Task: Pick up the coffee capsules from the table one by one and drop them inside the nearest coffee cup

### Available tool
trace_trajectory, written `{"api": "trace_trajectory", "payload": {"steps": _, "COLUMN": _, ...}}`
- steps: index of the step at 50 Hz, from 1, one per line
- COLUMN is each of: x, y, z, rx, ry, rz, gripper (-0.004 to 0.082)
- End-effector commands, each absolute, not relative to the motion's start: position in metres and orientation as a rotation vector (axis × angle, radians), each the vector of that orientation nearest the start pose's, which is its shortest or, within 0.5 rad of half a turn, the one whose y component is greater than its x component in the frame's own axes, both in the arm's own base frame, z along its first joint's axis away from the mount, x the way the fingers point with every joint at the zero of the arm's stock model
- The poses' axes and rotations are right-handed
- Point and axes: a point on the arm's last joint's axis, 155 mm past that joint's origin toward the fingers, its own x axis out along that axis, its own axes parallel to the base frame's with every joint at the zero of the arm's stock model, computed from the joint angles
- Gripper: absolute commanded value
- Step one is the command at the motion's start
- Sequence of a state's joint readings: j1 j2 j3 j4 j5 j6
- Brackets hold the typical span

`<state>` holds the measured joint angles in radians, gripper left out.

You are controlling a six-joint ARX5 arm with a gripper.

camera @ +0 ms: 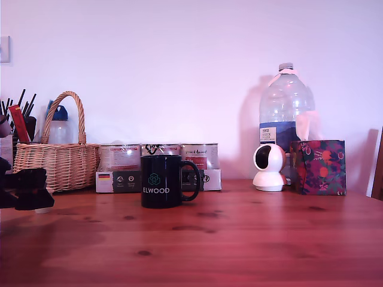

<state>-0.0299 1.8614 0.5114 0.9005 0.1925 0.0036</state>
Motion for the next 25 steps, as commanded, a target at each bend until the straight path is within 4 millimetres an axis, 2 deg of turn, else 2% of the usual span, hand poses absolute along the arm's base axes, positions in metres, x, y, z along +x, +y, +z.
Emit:
{"api": "trace_trajectory", "payload": {"steps": 1, "x": 0.439, "y": -0.046, "z": 0.022, "rx": -0.039, "ry": 0.439, "rz": -0.215, "gripper": 0.0624}}
{"api": "trace_trajectory", "payload": {"steps": 25, "x": 0.471, "y": -0.045, "z": 0.016, "rx": -0.052, "ry": 0.433, "rz": -0.216, "gripper": 0.0624}}
